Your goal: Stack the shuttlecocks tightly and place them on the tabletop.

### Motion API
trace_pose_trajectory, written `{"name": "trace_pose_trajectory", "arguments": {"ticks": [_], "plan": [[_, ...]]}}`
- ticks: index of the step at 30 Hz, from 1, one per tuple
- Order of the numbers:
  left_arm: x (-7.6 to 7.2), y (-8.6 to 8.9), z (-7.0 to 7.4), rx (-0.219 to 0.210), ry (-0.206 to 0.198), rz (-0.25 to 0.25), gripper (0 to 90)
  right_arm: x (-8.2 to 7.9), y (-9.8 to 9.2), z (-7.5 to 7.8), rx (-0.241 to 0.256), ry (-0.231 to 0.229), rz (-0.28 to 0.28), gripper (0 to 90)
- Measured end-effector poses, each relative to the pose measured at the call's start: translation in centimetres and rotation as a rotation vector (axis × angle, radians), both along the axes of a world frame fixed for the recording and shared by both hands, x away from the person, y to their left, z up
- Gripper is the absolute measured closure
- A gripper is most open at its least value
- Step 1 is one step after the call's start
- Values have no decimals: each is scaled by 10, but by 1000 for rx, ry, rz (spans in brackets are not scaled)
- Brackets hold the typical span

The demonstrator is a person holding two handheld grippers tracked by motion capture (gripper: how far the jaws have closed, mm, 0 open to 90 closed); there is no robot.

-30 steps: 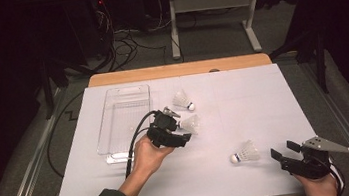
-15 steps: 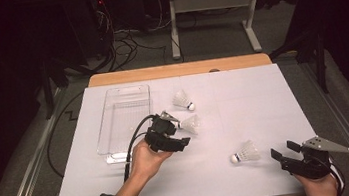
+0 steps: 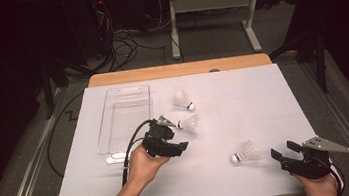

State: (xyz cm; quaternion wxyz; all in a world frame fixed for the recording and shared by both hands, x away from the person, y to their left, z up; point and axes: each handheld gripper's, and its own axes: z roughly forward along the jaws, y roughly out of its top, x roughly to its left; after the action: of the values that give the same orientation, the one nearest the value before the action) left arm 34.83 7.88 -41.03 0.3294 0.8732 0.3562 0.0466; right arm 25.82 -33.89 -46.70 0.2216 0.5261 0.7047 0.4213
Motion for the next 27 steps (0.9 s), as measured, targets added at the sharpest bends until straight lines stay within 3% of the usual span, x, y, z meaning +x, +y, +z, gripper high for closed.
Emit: {"name": "trace_pose_trajectory", "arguments": {"ticks": [27], "plan": [[-20,10,-10,-6,-3,-12,390,0,0,0,-1,0,0,303]]}}
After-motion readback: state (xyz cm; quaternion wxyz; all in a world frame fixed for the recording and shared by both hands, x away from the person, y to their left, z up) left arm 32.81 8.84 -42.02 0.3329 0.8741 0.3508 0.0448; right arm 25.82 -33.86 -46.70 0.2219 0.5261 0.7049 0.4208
